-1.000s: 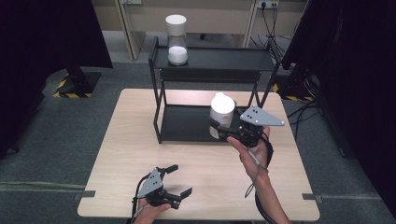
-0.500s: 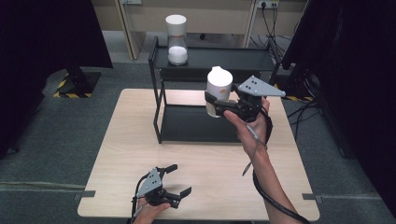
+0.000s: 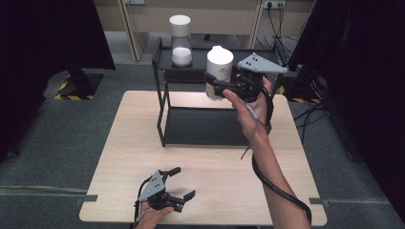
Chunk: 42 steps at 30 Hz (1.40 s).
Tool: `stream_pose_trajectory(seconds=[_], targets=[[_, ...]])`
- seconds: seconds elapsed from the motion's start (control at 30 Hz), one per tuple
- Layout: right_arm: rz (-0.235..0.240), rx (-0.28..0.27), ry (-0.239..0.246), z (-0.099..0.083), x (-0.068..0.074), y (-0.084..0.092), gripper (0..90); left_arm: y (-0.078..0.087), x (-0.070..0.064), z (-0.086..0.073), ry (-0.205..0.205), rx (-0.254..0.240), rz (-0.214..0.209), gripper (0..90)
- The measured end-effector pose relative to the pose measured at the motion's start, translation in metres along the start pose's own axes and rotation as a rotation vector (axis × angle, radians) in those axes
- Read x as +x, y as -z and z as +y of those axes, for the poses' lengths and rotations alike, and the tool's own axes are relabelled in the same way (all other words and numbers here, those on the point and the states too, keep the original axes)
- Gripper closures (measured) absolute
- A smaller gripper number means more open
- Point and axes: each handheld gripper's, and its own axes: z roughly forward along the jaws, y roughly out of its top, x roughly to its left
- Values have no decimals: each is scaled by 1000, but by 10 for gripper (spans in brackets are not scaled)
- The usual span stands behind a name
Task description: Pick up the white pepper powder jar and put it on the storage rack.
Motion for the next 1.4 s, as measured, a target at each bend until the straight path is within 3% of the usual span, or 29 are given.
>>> stream_pose_trajectory(seconds=[0.63, 1.0, 1.4], targets=[[-103, 0, -24, 29, -11, -43, 309, 2, 1, 2, -7, -17, 15, 14], [-178, 13, -29, 36, -18, -72, 309, 1, -3, 1, -19, -23, 12, 15], [-211, 25, -65, 32, -20, -104, 309, 2, -4, 1, -20, -26, 10, 15]])
